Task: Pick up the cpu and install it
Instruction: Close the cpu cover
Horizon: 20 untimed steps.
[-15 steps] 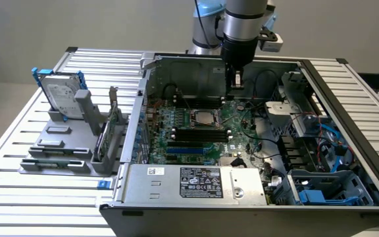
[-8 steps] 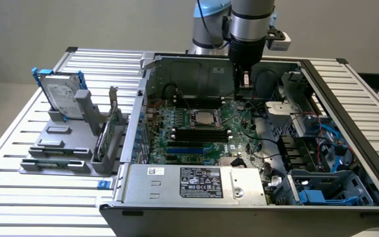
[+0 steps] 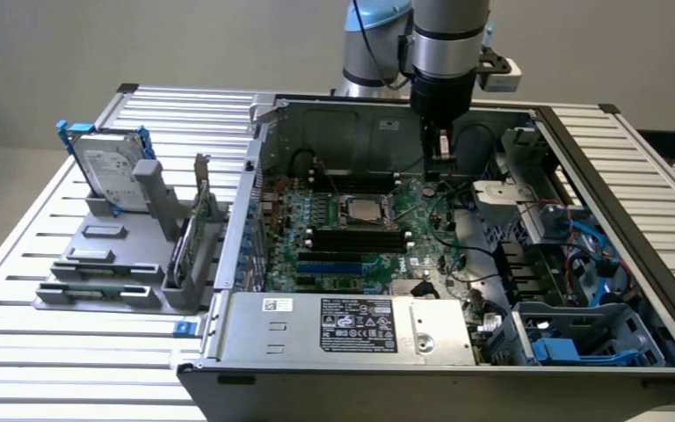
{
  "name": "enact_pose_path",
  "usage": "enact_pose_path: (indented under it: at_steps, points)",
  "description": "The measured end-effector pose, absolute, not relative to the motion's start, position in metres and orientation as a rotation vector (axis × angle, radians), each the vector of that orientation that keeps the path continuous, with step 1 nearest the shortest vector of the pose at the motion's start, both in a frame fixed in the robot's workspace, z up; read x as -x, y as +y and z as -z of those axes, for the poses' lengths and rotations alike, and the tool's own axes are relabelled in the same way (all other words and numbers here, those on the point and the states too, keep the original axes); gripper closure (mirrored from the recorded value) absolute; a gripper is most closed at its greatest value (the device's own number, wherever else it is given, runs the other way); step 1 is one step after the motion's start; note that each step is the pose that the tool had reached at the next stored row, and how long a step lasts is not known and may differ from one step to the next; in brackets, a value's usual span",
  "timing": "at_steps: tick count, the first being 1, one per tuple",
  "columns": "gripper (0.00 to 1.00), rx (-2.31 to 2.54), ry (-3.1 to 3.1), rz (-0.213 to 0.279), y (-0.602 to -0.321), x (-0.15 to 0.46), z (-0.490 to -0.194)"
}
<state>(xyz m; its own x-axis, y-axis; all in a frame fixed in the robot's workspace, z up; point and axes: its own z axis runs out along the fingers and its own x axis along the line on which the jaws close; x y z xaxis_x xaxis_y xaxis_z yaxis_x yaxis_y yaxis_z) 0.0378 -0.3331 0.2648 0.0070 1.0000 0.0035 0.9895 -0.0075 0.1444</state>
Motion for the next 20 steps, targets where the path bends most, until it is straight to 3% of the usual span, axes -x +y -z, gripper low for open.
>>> enact_pose_path:
  at_steps: [20]
  points:
    - [0.89,-2.156,2.142,-0.15,-0.333,-0.037,-0.243]
